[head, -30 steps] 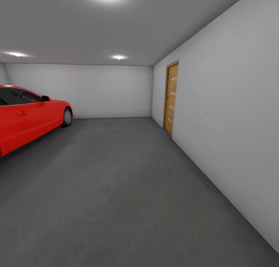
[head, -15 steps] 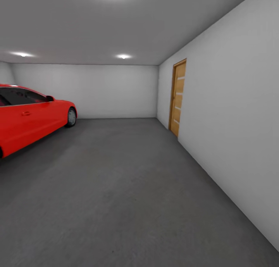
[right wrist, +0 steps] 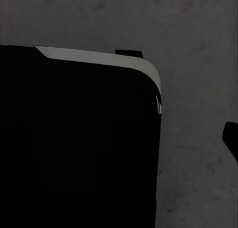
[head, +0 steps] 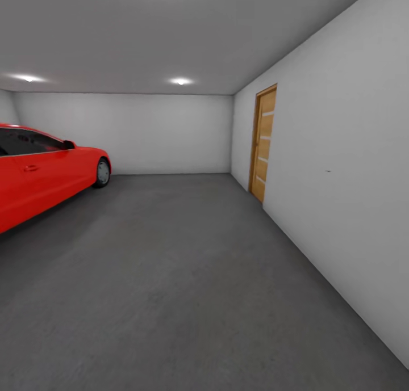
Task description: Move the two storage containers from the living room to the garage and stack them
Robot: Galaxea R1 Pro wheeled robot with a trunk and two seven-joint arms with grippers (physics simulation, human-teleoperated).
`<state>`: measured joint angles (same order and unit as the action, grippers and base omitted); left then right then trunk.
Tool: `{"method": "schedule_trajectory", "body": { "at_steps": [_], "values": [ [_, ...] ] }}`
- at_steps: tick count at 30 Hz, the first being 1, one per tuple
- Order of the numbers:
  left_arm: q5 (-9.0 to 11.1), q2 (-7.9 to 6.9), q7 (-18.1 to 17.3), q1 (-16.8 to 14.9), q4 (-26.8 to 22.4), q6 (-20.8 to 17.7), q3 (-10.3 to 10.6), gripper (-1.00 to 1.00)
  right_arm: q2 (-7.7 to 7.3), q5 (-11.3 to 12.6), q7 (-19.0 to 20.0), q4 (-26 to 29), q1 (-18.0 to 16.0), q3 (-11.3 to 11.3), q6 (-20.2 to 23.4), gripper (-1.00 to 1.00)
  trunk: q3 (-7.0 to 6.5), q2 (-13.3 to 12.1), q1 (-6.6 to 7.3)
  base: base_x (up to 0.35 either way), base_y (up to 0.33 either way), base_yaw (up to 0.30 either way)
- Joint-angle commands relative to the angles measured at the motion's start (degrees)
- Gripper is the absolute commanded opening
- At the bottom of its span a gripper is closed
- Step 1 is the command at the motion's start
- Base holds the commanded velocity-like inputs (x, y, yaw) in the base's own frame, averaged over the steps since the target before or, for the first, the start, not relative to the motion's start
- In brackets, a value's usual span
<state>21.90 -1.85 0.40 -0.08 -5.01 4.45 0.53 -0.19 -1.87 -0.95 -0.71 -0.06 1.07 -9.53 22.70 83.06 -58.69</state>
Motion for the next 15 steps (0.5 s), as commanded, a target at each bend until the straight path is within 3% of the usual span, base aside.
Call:
{"method": "schedule_trajectory", "body": {
  "at_steps": [1, 15],
  "values": [
    [0.25, 0.03, 0.04, -0.01, -0.01, 0.12, 0.08, 1.0, 0.0, -0.24, -0.1, -0.06, -0.03, 0.12, -0.26, 1.0, 0.04, 0.02, -0.04, 0.324, 0.0, 0.0],
    [0.12, 0.09, 0.04, -0.01, -0.03, 0.2, 0.22, 1.0, 0.02, -0.33, -0.03, -0.06, -0.03, 0.25, -0.05, 1.0, 0.04, 0.02, -0.04, 0.324, 0.0, 0.0]
  ]
}}
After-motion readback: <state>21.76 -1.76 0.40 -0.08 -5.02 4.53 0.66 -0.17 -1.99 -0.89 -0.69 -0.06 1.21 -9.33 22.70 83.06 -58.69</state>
